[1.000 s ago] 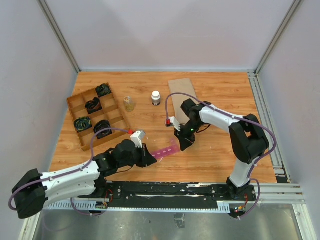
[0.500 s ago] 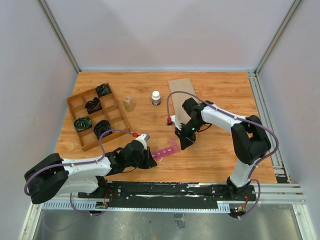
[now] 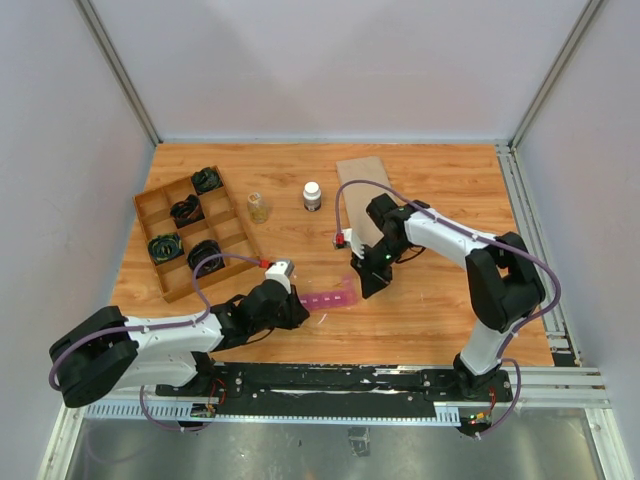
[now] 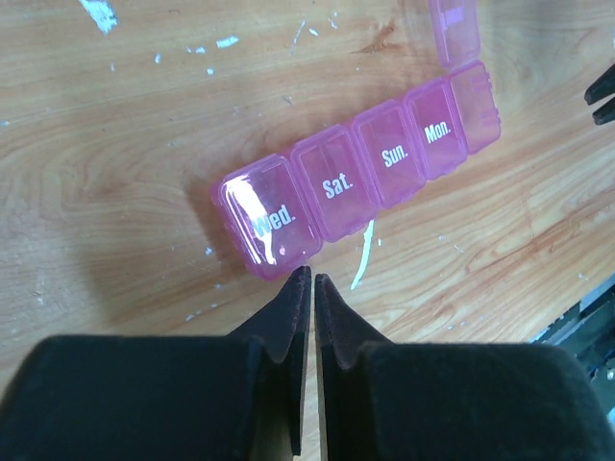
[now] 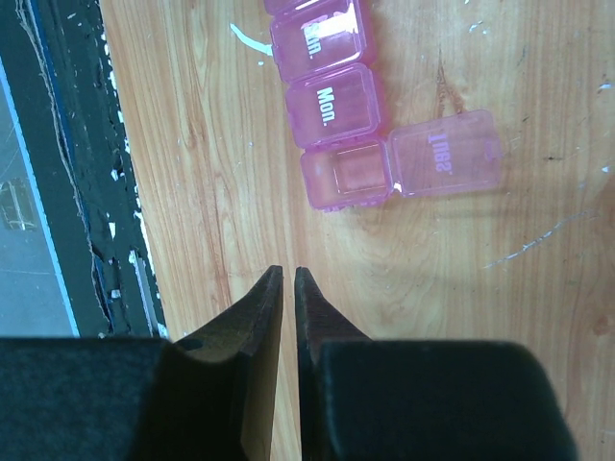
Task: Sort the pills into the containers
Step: Place the pill container at the center of the board, then unscrew the lid of the pill bottle.
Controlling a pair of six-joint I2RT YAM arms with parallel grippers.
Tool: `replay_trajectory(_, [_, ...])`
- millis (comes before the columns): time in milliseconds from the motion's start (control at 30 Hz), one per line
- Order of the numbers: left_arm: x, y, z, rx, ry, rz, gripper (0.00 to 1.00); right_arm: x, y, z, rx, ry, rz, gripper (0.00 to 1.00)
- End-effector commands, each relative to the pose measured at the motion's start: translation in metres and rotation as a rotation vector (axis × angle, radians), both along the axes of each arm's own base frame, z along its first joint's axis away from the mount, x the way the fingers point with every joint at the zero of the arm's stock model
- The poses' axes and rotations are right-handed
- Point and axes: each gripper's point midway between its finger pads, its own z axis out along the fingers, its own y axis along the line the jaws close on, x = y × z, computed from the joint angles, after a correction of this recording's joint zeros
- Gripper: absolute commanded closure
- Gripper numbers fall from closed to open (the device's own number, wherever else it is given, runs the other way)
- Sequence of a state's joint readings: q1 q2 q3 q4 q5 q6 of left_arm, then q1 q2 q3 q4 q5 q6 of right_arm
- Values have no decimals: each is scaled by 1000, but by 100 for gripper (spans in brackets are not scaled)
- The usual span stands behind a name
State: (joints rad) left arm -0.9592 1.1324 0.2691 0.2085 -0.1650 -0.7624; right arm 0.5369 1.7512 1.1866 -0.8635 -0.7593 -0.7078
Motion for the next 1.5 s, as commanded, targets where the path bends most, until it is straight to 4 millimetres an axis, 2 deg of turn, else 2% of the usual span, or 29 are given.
replay_trajectory(0, [19, -3, 16, -12, -94, 22, 91, 6, 0, 19, 43, -27, -12, 89])
replay_trajectory(167, [13, -9, 18, -20, -100, -51, 90, 7, 0, 25, 58, -41, -17, 89])
replay_trajectory(333, [-3, -19, 46, -85, -164, -197, 86, 12, -1, 49, 134, -90, -37, 88])
replay_trajectory(467, [2, -14, 81, -121, -296, -206, 72, 14, -4, 91, 268, -172, -46, 86])
replay_trajectory(600, [27, -4, 125, -110, -477, -143, 48, 16, -12, 137, 402, -286, -78, 78])
replay_trajectory(667, [44, -2, 149, -120, -531, -124, 41, 17, -15, 157, 449, -355, -93, 70])
replay_trajectory(733, [64, -1, 169, -139, -554, -113, 34, 17, -15, 177, 491, -441, -85, 57])
replay_trajectory(833, [96, -1, 191, -142, -570, -87, 16, 16, -13, 210, 565, -555, -76, 24])
replay_trajectory(867, [107, 0, 196, -127, -581, -73, 10, 11, -11, 218, 600, -568, -61, 11])
replay_trajectory(900, [118, 0, 201, -108, -592, -55, 5, 4, -8, 225, 644, -569, -36, 2])
replay_trajectory(967, [142, 3, 205, -67, -598, -11, 1, -5, -4, 229, 699, -546, -23, 1])
replay_trajectory(1000, [152, 3, 213, -61, -611, -4, 1, -9, -4, 227, 722, -527, -21, 1])
replay_trajectory(1067, [170, 4, 217, -40, -610, 8, 1, -9, -6, 209, 740, -491, -47, 1])
replay_trajectory(1100, [179, 4, 218, -29, -605, 6, 1, -2, -5, 206, 761, -512, -63, 1])
replay_trajectory(1200, [211, 8, 204, 78, -574, 7, 1, 13, -13, 192, 768, -498, -179, 1])
replay_trajectory(1333, [262, 17, 174, 300, -507, 44, 1, 15, -18, 187, 733, -520, -204, 1])
replay_trajectory(1467, [305, 7, 137, 441, -389, 24, 4, 31, -28, 181, 654, -578, -274, 1])
